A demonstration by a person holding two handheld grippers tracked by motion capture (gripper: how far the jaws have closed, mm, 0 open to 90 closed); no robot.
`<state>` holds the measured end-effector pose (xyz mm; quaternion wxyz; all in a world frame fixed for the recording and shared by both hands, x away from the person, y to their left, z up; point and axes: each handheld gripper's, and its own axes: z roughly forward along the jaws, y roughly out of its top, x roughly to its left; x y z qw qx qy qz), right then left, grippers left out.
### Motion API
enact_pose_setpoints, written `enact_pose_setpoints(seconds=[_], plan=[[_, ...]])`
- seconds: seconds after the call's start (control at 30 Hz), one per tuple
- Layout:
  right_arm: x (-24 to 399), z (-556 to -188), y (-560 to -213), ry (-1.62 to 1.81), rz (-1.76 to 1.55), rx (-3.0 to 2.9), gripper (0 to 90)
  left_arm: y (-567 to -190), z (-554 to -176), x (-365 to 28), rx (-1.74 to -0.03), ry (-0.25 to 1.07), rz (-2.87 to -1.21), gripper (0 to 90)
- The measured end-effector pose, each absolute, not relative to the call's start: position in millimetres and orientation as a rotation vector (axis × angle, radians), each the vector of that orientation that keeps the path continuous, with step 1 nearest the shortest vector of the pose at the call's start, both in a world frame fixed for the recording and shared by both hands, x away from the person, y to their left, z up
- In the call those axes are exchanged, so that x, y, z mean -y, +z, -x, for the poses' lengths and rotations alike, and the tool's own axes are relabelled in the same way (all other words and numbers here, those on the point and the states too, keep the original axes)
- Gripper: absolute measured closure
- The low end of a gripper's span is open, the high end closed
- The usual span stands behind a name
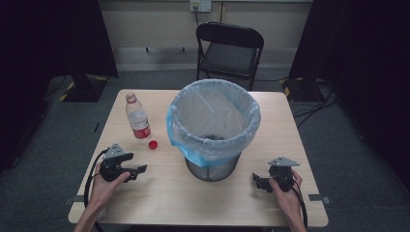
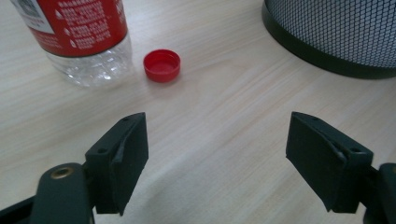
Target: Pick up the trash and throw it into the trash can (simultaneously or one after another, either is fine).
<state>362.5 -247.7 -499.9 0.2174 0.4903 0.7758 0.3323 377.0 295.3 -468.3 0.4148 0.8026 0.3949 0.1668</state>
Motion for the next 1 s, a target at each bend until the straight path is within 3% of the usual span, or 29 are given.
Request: enact_pose_setpoints(seconds=[1.0], plan=[[248, -363, -500, 0.924, -1.358, -2.149, 9.4, -418, -440, -326, -0.999, 0.474, -1.916, 16.6]])
